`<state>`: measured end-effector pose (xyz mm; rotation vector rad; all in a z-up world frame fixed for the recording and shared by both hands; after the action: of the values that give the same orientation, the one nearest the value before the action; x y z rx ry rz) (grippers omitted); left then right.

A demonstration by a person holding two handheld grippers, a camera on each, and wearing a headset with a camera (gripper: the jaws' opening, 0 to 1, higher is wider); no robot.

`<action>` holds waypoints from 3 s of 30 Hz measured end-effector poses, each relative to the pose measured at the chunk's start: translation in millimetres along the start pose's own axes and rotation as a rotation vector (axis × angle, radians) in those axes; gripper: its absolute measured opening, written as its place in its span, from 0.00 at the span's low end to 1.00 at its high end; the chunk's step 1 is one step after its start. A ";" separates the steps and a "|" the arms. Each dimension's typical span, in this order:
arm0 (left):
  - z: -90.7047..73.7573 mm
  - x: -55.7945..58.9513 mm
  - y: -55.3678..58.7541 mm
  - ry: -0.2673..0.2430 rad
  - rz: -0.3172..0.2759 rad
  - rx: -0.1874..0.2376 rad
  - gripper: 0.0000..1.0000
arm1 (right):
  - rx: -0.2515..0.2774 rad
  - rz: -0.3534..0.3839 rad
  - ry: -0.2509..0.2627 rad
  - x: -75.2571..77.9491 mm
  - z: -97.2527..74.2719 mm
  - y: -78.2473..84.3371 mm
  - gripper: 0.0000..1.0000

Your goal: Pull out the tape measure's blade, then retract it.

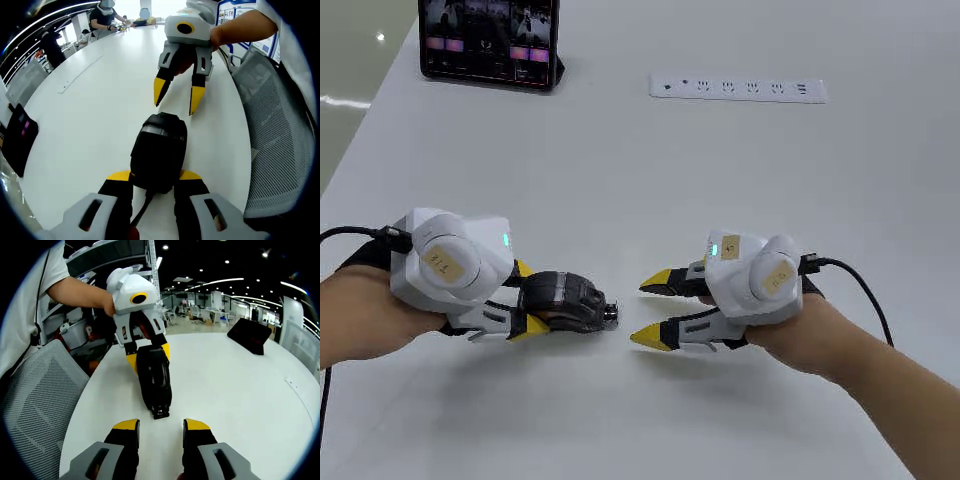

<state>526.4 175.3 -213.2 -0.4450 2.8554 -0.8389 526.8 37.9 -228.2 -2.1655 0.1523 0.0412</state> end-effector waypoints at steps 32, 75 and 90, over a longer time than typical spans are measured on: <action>1.5 -1.0 0.2 0.024 0.090 -0.001 0.26 | 0.010 -0.043 -0.004 -0.9 30.5 0.0 0.13; 2.2 -0.1 -0.1 0.012 0.074 -0.026 0.26 | -0.010 -0.092 0.014 -3.8 16.0 7.8 0.09; 2.5 0.4 0.2 0.014 0.067 -0.026 0.26 | -0.024 -0.085 0.021 0.5 -0.3 17.5 0.09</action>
<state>526.5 174.1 -215.3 -0.3462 2.8791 -0.7978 525.1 27.8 -242.5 -2.1943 0.0713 -0.0283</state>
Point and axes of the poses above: the centre of the closed fingertips' face, and the gripper's own axes: z roughly forward along the fingers, x roughly to its right, y roughly out of its underside, the point moved 4 cm from there along -z, roughly backward along the fingers
